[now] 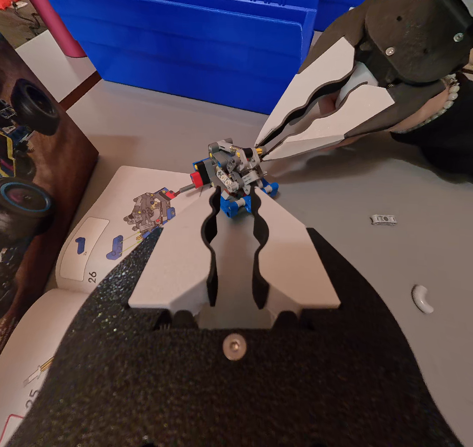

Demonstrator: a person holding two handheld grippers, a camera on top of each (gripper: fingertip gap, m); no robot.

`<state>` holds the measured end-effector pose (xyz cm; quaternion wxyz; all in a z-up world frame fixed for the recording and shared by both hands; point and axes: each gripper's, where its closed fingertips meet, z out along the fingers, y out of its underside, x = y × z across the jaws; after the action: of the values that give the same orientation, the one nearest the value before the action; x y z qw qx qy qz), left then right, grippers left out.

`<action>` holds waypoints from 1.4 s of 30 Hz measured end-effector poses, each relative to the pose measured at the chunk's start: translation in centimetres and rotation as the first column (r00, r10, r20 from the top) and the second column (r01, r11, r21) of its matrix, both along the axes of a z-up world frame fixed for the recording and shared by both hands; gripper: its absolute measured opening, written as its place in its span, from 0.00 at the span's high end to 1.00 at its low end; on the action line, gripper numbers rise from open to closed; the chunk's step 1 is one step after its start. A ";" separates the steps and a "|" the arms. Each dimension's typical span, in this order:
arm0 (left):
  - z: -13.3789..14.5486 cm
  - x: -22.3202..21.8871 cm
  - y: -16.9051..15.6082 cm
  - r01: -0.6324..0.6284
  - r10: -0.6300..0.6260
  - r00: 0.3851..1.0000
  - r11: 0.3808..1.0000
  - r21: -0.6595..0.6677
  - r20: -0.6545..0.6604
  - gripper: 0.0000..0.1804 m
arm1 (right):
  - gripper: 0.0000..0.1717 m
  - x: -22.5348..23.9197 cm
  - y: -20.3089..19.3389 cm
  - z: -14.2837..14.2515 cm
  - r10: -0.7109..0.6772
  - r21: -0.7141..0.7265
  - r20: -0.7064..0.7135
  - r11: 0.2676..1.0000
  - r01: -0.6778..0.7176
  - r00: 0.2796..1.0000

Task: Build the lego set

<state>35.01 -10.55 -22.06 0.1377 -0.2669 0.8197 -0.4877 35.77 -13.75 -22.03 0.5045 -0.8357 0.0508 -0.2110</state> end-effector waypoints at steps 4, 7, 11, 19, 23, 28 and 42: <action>-0.3 -0.2 -0.5 0.013 -0.013 1.000 1.000 -0.005 -0.005 0.89 | 0.97 0.0 -0.1 0.0 0.001 -0.011 0.023 1.000 0.000 1.000; -0.5 -0.2 -0.6 0.016 -0.017 1.000 1.000 0.027 0.020 0.88 | 0.97 0.0 0.0 0.0 0.002 -0.007 0.026 1.000 -0.002 1.000; 0.1 0.4 -0.2 -0.019 0.015 0.997 0.999 0.043 0.082 0.89 | 0.95 -0.1 0.1 0.4 0.003 0.019 0.028 1.000 -0.004 1.000; -0.1 0.2 -0.6 0.010 -0.020 0.992 0.997 0.075 0.126 0.89 | 0.89 0.2 0.3 0.5 -0.019 0.038 0.049 0.999 0.017 0.999; -0.3 0.3 -0.6 0.007 -0.019 0.992 0.996 0.089 0.128 0.89 | 0.87 0.6 0.0 0.5 -0.052 0.065 0.002 0.997 0.052 0.999; 0.1 0.3 -0.8 0.011 -0.025 0.987 0.996 0.087 0.160 0.89 | 0.85 0.4 -0.4 -0.4 -0.032 0.024 -0.069 0.999 0.033 0.997; 14.7 -6.5 0.8 0.195 -0.117 0.960 0.930 -0.311 0.252 0.84 | 0.90 0.8 -0.9 1.0 -0.087 0.083 0.028 0.993 0.085 0.996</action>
<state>28.52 -9.74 -7.31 0.1449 -0.1616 0.7228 -0.6561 36.60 -14.60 -21.04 0.5294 -0.8080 0.0875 -0.2434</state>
